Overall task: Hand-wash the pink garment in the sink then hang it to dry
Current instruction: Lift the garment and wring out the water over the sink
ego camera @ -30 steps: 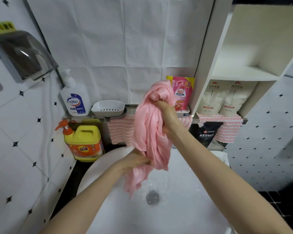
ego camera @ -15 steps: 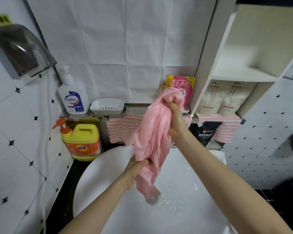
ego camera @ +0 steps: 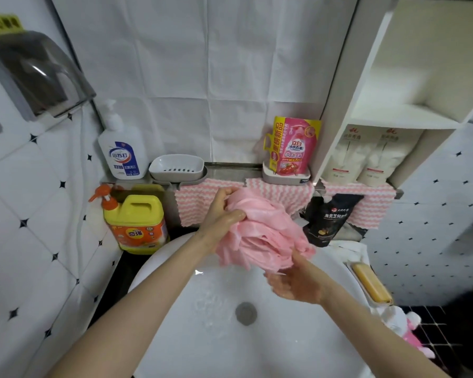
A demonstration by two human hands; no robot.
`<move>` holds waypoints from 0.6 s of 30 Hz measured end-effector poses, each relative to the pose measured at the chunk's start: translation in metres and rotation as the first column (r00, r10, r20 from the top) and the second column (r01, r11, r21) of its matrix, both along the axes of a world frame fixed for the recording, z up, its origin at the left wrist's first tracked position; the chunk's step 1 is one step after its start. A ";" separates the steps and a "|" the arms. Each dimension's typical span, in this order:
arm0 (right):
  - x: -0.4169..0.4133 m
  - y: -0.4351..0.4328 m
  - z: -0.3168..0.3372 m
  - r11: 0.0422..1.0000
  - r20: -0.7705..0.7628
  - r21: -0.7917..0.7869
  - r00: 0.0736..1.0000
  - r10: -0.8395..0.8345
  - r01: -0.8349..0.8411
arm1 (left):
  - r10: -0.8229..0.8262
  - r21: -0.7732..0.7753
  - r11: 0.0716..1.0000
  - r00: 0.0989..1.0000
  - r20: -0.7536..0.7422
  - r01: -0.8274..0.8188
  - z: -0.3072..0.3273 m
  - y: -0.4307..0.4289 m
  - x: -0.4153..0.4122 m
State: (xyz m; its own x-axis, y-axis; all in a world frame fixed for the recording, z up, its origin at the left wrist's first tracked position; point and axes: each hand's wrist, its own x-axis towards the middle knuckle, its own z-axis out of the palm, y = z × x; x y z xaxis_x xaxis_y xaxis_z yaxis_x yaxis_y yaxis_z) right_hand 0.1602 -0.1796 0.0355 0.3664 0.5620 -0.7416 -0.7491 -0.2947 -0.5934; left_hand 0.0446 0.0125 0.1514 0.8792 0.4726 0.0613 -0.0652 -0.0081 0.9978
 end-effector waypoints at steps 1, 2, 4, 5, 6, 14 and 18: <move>0.000 -0.005 0.007 0.972 0.104 -0.157 0.975 0.194 -0.177 | -0.013 0.035 0.999 1.000 -0.006 0.014 0.005 0.000 0.003; 0.002 -0.009 0.016 0.883 0.222 -0.364 0.893 0.392 -0.297 | -0.022 0.080 0.997 1.000 -0.014 0.023 0.009 0.000 0.005; 0.010 -0.014 0.036 0.684 0.431 -0.697 0.637 0.638 -0.213 | -0.051 0.190 0.980 0.997 -0.050 0.059 0.015 0.003 0.009; 0.013 -0.015 0.048 0.704 0.576 -0.707 0.520 0.631 -0.071 | -0.074 0.232 0.969 0.994 -0.076 0.090 0.016 0.004 0.011; 0.014 -0.014 0.061 0.820 0.757 -0.570 0.416 0.503 0.046 | -0.101 0.262 0.957 0.990 -0.097 0.123 0.017 0.005 0.013; -0.024 0.066 0.112 0.927 0.952 0.073 0.302 0.045 -0.369 | -0.243 0.295 0.914 0.958 -0.152 0.279 0.024 0.001 0.017; -0.014 0.070 0.108 0.964 0.933 0.052 0.358 0.047 -0.262 | -0.212 0.357 0.874 0.921 -0.328 0.329 0.013 0.029 0.014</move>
State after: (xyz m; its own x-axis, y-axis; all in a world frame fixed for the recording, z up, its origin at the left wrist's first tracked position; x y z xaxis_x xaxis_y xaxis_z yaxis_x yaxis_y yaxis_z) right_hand 0.1466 -0.1098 0.1438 0.6489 0.7535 0.1058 0.3410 -0.1636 -0.9257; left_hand 0.0591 0.0415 0.1645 0.9776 0.1999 -0.0658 0.1477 -0.4288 0.8912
